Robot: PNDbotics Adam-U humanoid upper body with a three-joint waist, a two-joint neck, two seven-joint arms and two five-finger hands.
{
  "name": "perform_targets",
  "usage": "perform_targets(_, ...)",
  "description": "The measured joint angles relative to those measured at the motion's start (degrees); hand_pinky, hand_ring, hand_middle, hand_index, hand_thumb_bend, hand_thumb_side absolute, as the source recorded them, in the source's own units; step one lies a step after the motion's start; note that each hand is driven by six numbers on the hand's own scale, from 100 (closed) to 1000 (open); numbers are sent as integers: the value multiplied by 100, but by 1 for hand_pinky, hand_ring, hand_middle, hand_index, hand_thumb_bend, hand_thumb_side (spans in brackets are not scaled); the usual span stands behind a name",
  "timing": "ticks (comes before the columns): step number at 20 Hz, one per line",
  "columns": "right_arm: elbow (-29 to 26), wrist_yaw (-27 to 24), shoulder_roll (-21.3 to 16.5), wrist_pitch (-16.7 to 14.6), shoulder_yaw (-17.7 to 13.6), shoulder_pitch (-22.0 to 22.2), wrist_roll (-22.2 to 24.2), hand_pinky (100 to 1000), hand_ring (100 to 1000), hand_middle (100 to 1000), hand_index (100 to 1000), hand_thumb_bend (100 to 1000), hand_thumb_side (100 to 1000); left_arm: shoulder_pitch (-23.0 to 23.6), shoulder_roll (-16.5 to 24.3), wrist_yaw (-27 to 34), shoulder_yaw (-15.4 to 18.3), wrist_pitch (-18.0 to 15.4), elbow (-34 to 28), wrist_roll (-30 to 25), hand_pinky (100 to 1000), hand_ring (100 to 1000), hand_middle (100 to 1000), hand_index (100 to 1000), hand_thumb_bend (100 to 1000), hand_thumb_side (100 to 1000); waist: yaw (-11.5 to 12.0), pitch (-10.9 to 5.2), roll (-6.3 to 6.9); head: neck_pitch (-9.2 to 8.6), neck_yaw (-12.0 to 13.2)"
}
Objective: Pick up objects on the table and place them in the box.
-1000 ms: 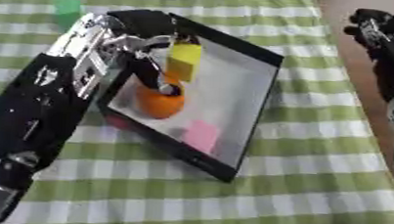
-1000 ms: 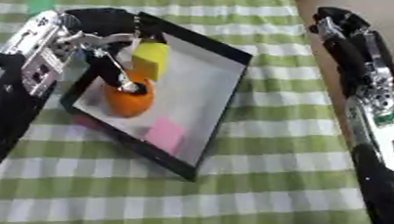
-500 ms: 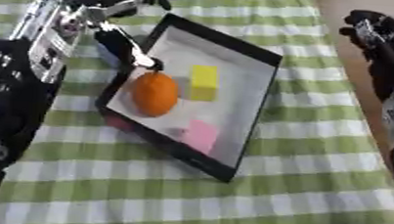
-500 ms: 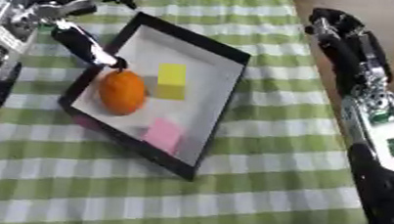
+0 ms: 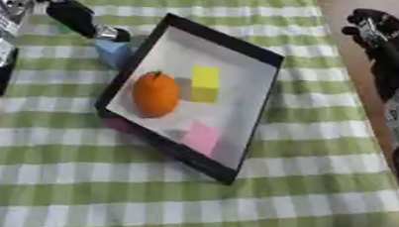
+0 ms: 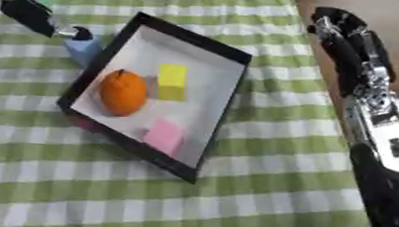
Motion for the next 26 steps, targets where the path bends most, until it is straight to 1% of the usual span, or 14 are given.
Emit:
perform_targets(1, 0, 0, 0, 2, 0, 1, -2, 968, 773, 723, 739, 100, 463, -4, 64, -63, 39, 11, 112, 9, 838, 853, 833, 869, 677, 336, 1, 0, 0, 0, -1)
perform_targets(3, 0, 0, 0, 4, 0, 1, -4, 968, 773, 722, 738, 100, 464, -18, 156, -144, 104, 13, 317, 11, 846, 858, 837, 869, 695, 272, 1, 0, 0, 0, 0)
perform_targets(6, -1, 0, 0, 5, 1, 0, -3, 968, 772, 722, 738, 100, 465, -20, 222, -156, 142, -80, 541, -84, 860, 868, 828, 847, 727, 125, -20, 3, 0, 0, 33)
perform_targets(7, -1, 0, -1, 6, 1, -1, -2, 968, 772, 722, 738, 100, 465, -20, 225, -130, 142, -136, 590, -148, 863, 870, 821, 836, 726, 100, -24, 5, 0, 0, 42)
perform_targets(12, -2, 0, -1, 13, 5, -20, 5, 968, 772, 722, 738, 100, 467, -20, 234, 73, 140, -467, 699, -519, 860, 865, 800, 806, 684, 100, -87, 8, 0, 0, 110)
perform_targets(15, -4, 1, -1, 17, 11, -33, 9, 968, 772, 722, 738, 100, 468, -20, 285, 148, 140, -589, 726, -641, 857, 860, 798, 802, 676, 100, -137, 8, 0, 0, 143)
perform_targets(18, -8, 2, -1, 33, 40, -51, 26, 968, 771, 722, 737, 100, 469, -20, 307, 195, 140, -648, 746, -684, 854, 856, 799, 807, 666, 100, -212, 21, 1, 0, 179)
perform_targets(21, -18, 2, -1, 40, 69, -99, 48, 968, 771, 721, 737, 100, 470, -34, 330, 194, 140, -676, 775, -693, 854, 859, 819, 808, 650, 100, -314, 85, 1, 0, 222)
perform_targets(26, -21, 13, -2, 61, 123, -159, 104, 968, 771, 721, 737, 100, 475, -52, 330, 146, 138, -712, 777, -700, 856, 857, 819, 797, 577, 100, -410, 180, 3, -3, 321)
